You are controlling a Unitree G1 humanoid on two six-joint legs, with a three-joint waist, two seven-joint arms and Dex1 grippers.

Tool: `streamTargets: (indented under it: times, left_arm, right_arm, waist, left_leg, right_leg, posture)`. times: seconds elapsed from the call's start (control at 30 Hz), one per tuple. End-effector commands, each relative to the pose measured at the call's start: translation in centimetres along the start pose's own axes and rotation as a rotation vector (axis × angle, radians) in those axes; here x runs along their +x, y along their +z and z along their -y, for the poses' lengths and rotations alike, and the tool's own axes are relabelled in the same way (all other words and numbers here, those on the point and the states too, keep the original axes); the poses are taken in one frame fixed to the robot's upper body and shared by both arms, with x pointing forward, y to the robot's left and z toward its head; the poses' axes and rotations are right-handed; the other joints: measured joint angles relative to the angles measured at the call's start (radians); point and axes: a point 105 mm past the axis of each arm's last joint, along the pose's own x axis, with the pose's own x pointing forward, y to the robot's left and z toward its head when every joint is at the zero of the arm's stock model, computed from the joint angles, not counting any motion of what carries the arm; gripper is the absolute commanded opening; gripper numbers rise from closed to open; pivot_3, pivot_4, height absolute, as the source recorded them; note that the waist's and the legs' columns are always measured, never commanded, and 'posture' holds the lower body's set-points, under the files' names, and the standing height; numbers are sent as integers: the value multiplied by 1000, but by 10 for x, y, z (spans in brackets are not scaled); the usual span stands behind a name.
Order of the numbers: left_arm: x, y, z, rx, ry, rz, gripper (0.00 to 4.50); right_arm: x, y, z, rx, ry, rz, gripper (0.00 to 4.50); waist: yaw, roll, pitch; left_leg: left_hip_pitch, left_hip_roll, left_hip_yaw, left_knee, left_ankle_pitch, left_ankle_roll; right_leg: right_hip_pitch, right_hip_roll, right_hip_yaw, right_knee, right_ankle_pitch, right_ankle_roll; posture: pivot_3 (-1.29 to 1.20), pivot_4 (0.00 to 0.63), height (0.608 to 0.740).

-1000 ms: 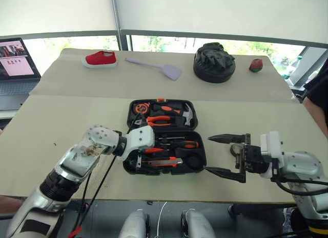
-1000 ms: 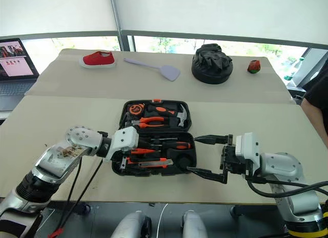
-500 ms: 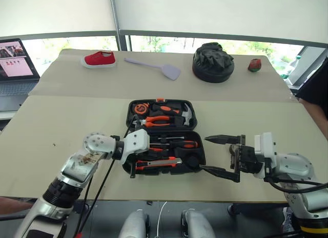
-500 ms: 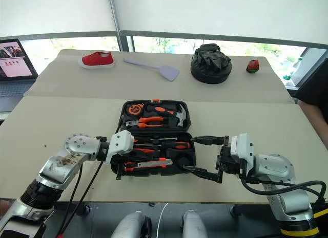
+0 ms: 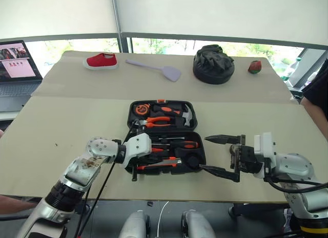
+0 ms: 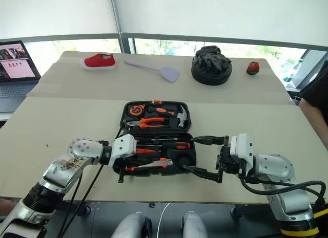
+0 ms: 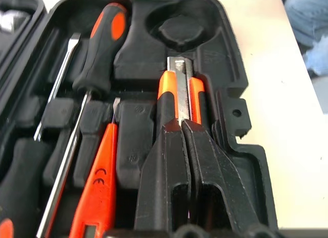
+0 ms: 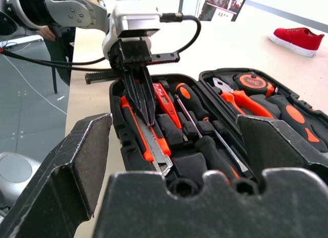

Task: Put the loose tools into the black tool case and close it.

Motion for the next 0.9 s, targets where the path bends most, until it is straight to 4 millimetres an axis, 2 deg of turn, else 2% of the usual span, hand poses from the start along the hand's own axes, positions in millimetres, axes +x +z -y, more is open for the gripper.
streamTargets:
  times: [0.03,0.13,0.2,0.27,0.37,0.43,0.47,0.5,0.57,0.6,0.63,0.67,0.73,0.8,0.9]
  left_arm:
    - [8,-52,11,-178,7,-156,112]
    - [9,-45,8,-154,27,-93,112]
    - [6,-27,3,-67,41,26,112]
    - [-4,-2,-4,-15,92,188,112]
    - [-24,16,-7,-31,121,317,112]
    - [-43,26,-13,-41,197,395,618]
    - [-53,28,-13,-71,202,435,731]
    - [-66,33,-9,-86,195,509,1077]
    - [-87,32,-9,-139,220,616,1819]
    - [-95,26,-10,-169,238,623,2094]
    - [-101,18,-7,-178,239,617,2581]
    - [-108,11,-4,-150,244,618,2821]
    - [-116,-12,0,-123,251,533,3565]
    - [-123,-25,1,-116,261,474,4370]
    - [-123,-23,2,-77,239,472,4470]
  right_arm:
    - [1,9,1,-39,-7,29,4500]
    - [-1,9,2,-42,-24,26,4500]
    - [-6,9,6,-51,-63,20,4500]
    - [-19,9,13,-59,-148,4,4500]
    - [-43,2,18,-45,-266,-35,4500]
    - [-73,-10,20,-41,-374,-103,4500]
    - [-91,-16,21,-46,-447,-139,4500]
    - [-110,-23,20,-59,-517,-181,4500]
    - [-130,-31,13,-67,-578,-240,4500]
    - [-134,-35,8,-78,-573,-271,4500]
    - [-136,-39,3,-82,-566,-295,4500]
    - [-139,-41,0,-85,-568,-313,4500]
    - [-143,-46,-3,-66,-594,-325,4500]
    - [-144,-54,-9,-30,-590,-342,4500]
    - [-138,-59,-9,-35,-525,-390,4500]
  waist:
    - [0,2,-5]
    - [1,6,-12]
    - [2,6,-12]
    - [3,6,-12]
    - [5,5,-11]
    - [6,5,-11]
    - [7,5,-11]
    - [7,5,-11]
    - [3,5,-11]
    - [1,6,-11]
    - [-2,6,-11]
    - [-6,6,-11]
    - [-14,6,-11]
    - [-15,6,-11]
    - [-9,6,-10]
  left_leg:
    - [1,0,0,-1,0,0]
    - [3,0,0,-1,0,0]
    - [3,0,0,-1,0,0]
    - [3,0,0,-1,0,0]
    - [-2,0,0,-1,0,0]
    - [-6,0,0,-1,0,0]
    - [-7,0,0,-1,0,1]
    - [-8,0,-1,0,-1,1]
    - [-8,0,0,-1,-1,2]
    - [-8,0,0,-1,-2,3]
    - [-8,0,0,-1,-2,3]
    - [-7,0,0,-1,-2,3]
    - [-4,0,1,-1,-2,3]
    - [-1,1,2,-1,-2,3]
    - [0,1,2,-1,-2,3]
  right_leg:
    - [1,0,0,0,-1,1]
    - [2,-1,1,0,-2,1]
    - [2,-1,1,0,-2,1]
    - [1,-1,1,0,-1,1]
    - [-2,-3,0,0,-1,0]
    - [-5,-3,0,0,-1,0]
    - [-6,-3,0,0,-1,0]
    - [-6,-4,-2,0,-1,0]
    - [-6,-4,-1,-1,-1,1]
    - [-6,-4,-1,-1,-1,1]
    - [-6,-4,-1,-1,-2,1]
    - [-6,-4,-1,0,-2,1]
    - [-5,-3,1,0,-3,1]
    - [-3,-1,2,0,-7,1]
    - [-2,-2,2,0,-12,0]
  posture:
    - [0,150,740]
    - [0,150,740]
    - [0,150,740]
    - [0,150,740]
    - [0,150,740]
    - [0,150,740]
    - [0,150,740]
    - [0,150,740]
    - [0,150,740]
    - [0,150,740]
    - [0,150,740]
    - [0,150,740]
    - [0,150,740]
    - [0,150,740]
    - [0,150,740]
